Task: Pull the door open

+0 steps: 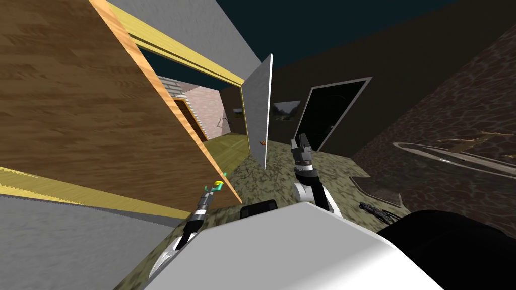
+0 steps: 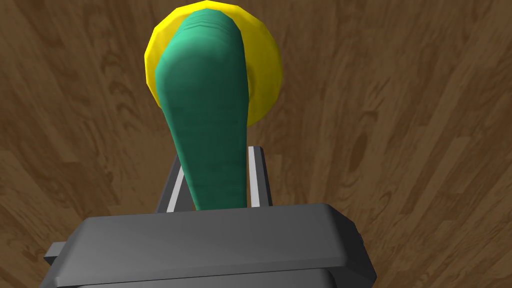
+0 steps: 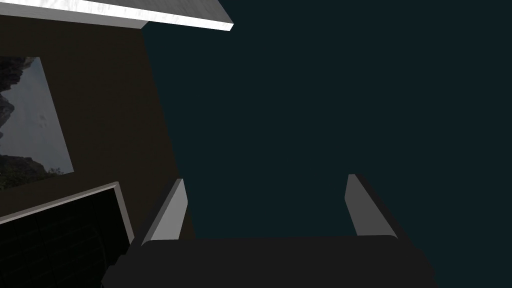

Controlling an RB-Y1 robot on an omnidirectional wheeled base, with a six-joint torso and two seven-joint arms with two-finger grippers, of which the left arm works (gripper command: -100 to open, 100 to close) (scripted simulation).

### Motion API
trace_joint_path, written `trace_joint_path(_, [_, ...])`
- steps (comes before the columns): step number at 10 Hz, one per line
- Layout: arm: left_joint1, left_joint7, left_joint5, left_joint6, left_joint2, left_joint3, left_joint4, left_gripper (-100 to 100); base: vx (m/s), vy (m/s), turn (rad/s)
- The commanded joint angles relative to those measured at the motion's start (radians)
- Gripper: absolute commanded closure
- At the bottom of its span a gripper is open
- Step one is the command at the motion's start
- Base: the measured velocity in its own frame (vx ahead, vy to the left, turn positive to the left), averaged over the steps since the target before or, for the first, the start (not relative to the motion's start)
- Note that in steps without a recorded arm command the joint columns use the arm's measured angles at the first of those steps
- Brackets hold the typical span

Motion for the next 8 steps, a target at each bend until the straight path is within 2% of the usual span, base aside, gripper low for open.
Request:
trace_joint_path(1, [0.026, 0.003, -0.004, -0.009, 0.004, -0.007, -0.028, 100, -0.018, -0.002, 0.009])
trace_joint_path(8, [0.137, 0.054, -0.047, -0.202, 0.063, -0.078, -0.015, 100, -0.029, 0.032, 0.02])
